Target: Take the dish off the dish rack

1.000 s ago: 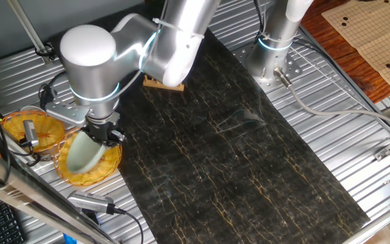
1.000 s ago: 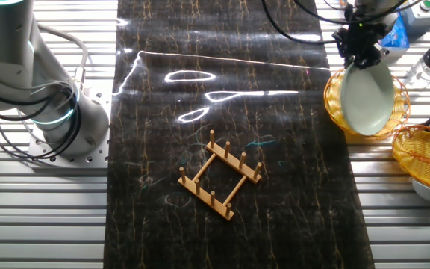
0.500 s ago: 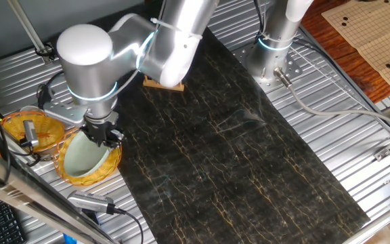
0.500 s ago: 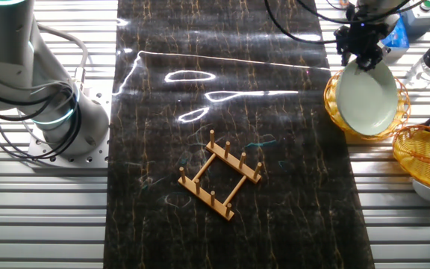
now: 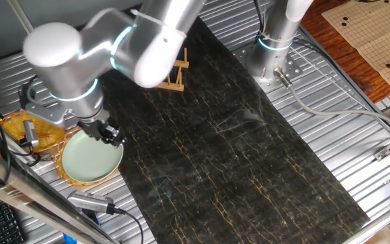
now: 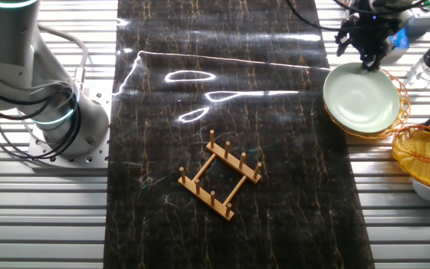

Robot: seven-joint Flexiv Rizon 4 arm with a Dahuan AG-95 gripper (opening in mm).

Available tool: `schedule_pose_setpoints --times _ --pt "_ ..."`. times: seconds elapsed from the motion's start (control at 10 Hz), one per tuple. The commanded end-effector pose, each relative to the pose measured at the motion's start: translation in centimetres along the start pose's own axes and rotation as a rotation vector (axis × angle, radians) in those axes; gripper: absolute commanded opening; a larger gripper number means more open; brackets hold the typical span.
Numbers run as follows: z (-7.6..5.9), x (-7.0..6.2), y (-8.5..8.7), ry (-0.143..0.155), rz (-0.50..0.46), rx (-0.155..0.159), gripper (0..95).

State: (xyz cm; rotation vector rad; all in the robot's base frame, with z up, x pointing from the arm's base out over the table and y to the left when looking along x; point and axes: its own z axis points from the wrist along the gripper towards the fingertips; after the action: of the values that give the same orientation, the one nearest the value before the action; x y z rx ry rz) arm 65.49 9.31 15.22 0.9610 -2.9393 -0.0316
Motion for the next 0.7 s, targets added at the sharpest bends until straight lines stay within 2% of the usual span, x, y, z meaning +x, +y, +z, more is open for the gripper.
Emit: schedule_pose_setpoints --times 0.1,0.2,0.4,0.7 --pt "-1.1 3.3 0.9 0.029 0.082 -0.037 0.0" --pt "-1.3 4.0 1.2 0.038 0.096 -0.041 0.0" --pt "-1.1 6.8 1.8 0.036 0.112 -0.043 0.0" --pt "-0.8 9.0 2.4 0.026 0.125 -0.045 0.0"
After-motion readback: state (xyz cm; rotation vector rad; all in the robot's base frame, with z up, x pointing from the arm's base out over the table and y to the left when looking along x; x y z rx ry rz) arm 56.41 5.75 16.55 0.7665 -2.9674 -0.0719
